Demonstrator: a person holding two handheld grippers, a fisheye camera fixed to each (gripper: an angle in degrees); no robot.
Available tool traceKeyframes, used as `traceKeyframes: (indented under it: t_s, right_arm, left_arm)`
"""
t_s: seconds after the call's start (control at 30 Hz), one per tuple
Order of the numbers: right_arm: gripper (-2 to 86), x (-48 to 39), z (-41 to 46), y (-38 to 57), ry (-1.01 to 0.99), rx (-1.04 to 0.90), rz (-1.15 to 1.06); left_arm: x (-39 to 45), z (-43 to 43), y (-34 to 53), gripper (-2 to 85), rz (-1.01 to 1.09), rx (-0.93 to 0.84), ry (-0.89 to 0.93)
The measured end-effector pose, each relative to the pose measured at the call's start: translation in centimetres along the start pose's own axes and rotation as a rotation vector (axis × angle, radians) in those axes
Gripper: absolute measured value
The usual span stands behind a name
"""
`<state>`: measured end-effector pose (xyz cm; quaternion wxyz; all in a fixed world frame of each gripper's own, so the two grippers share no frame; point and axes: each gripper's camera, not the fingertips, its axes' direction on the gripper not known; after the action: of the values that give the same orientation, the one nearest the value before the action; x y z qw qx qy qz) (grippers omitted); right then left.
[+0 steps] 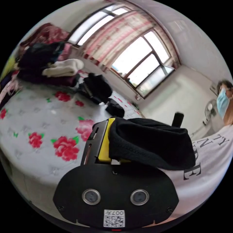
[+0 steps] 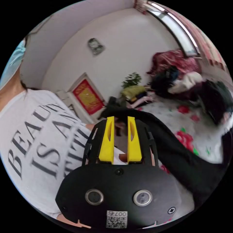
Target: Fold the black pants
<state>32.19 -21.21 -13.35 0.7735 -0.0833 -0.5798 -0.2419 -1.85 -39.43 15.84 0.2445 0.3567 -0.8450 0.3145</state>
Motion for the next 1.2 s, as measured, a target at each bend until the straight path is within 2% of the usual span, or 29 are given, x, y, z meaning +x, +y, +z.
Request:
traceKeyframes:
  t_s: [0.07,0.1,0.13,0.27,0.33,0.43,0.53,0.6,0.63,0.77,0.9,1.0,1.07,1.2]
  right_arm:
    - [1.5,3.9,-1.8,3.3,0.265,0.003,0.188]
    - [1.5,5.0,-2.4,4.5,0.336,0.007,0.254]
    - [1.5,7.6,-3.9,7.2,0.450,0.016,0.417]
    - [1.4,14.1,-9.7,18.0,0.737,0.015,0.893]
    - [1.3,15.0,-12.4,21.8,0.813,0.046,1.044]
    - [0.8,15.6,-15.3,26.1,0.895,0.015,1.182]
    - [0.1,16.3,-17.5,29.5,0.917,-0.023,1.272]
    - [-0.1,16.4,-19.5,30.6,0.849,0.058,1.260]
    - [-0.1,16.5,-21.0,31.2,0.875,0.076,1.288]
    - [0.0,15.8,-29.6,34.2,1.199,0.100,1.517]
    - [0.4,13.2,-34.1,32.6,1.235,0.270,1.425]
    - [2.4,13.1,-33.0,27.4,1.106,0.424,1.144]
    - [4.9,16.8,-31.0,21.5,0.912,0.393,0.952]
    - [8.9,25.0,-27.2,12.7,0.716,0.265,0.802]
  left_arm:
    - [-2.5,-2.6,1.1,-0.5,-0.047,0.032,-0.061]
    - [-3.8,-4.4,1.4,-0.5,-0.064,0.080,-0.072]
    - [-4.7,-5.9,1.4,-0.6,-0.078,0.131,-0.106]
    - [-7.4,-9.4,0.8,-0.6,-0.162,0.280,-0.184]
    - [-8.4,-9.8,0.1,-0.6,-0.201,0.297,-0.221]
    - [-7.6,-7.1,-0.6,-0.6,-0.177,0.218,-0.280]
    - [-7.5,-4.4,0.1,-0.6,-0.232,0.199,-0.251]
    - [-7.8,-3.6,0.7,-0.6,-0.291,0.220,-0.213]
    - [-7.7,-3.3,1.0,-0.6,-0.314,0.229,-0.207]
    - [-6.4,-3.3,1.0,-0.6,-0.324,0.221,-0.283]
    - [-5.2,-3.4,1.3,-0.6,-0.349,0.213,-0.347]
    - [-5.0,-2.7,1.8,-0.6,-0.362,0.190,-0.393]
    - [-5.5,-2.2,1.7,-0.6,-0.397,0.185,-0.384]
    - [-6.6,-1.3,0.7,-0.6,-0.453,0.212,-0.331]
